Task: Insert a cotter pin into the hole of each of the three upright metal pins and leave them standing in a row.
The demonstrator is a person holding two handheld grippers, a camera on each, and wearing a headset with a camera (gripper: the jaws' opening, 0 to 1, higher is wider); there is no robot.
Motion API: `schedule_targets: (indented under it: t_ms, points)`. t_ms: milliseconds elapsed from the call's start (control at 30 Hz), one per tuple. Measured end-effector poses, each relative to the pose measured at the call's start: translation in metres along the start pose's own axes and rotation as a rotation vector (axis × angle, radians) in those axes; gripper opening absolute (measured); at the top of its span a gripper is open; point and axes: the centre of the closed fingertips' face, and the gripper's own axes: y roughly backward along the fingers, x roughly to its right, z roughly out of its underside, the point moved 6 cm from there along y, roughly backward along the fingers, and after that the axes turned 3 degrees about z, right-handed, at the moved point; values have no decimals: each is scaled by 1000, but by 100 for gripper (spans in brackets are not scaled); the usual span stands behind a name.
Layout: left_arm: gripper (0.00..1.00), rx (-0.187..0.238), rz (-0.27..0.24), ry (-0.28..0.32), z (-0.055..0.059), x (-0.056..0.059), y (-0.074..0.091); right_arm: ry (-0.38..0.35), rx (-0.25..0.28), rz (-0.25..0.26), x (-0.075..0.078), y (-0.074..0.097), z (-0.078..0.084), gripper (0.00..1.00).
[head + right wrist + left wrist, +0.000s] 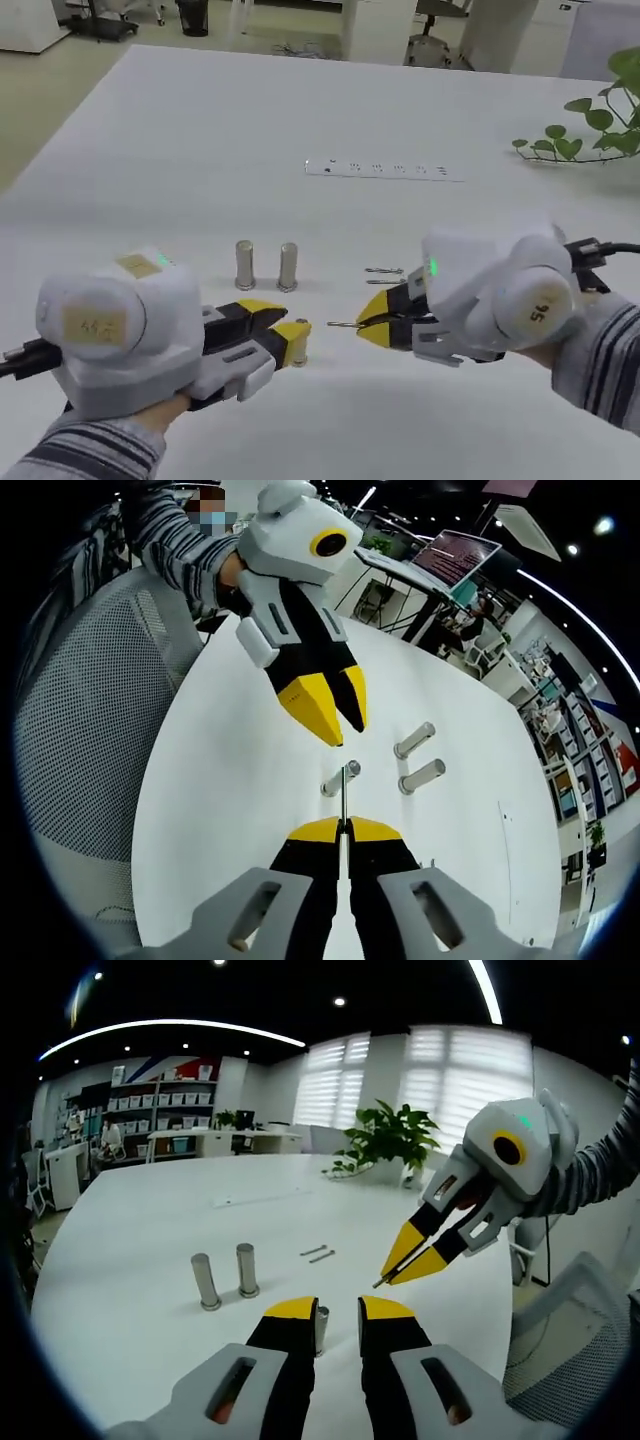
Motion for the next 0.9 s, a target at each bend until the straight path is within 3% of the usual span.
schedule_targets:
  t_ms: [700,900]
  points:
    - [17,-118,-135,-3,28,-9,-21,1,-45,-12,7,-28,13,0]
    - [15,-146,-149,11,36,-8,-32,16,-50,-26,9,-34,14,0]
